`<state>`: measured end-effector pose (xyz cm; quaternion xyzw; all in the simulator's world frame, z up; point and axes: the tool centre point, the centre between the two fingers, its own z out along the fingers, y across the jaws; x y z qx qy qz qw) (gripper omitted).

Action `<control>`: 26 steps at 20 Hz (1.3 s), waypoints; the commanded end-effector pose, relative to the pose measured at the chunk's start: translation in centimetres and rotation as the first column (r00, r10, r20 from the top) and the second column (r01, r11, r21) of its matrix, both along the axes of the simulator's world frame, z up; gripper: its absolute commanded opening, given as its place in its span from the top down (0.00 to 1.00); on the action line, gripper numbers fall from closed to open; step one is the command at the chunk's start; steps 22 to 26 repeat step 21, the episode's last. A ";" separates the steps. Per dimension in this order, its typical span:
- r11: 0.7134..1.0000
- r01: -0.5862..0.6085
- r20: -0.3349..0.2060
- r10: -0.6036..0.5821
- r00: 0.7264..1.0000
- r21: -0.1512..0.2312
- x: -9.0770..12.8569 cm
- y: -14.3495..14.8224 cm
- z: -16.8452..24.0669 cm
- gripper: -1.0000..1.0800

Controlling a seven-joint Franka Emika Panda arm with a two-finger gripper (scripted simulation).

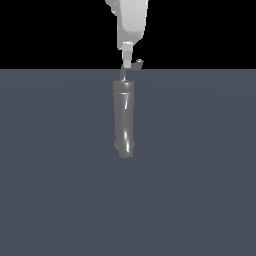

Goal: Turn on the faucet by rotating a designated handle.

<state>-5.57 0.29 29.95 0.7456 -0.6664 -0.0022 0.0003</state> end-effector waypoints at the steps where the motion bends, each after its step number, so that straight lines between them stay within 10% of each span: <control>1: 1.000 0.023 0.004 -0.023 1.000 -0.001 0.8 -1.9 0.0 1.00; 26: 0.999 0.055 0.004 -0.055 0.998 -0.002 4.9 -8.1 0.0 1.00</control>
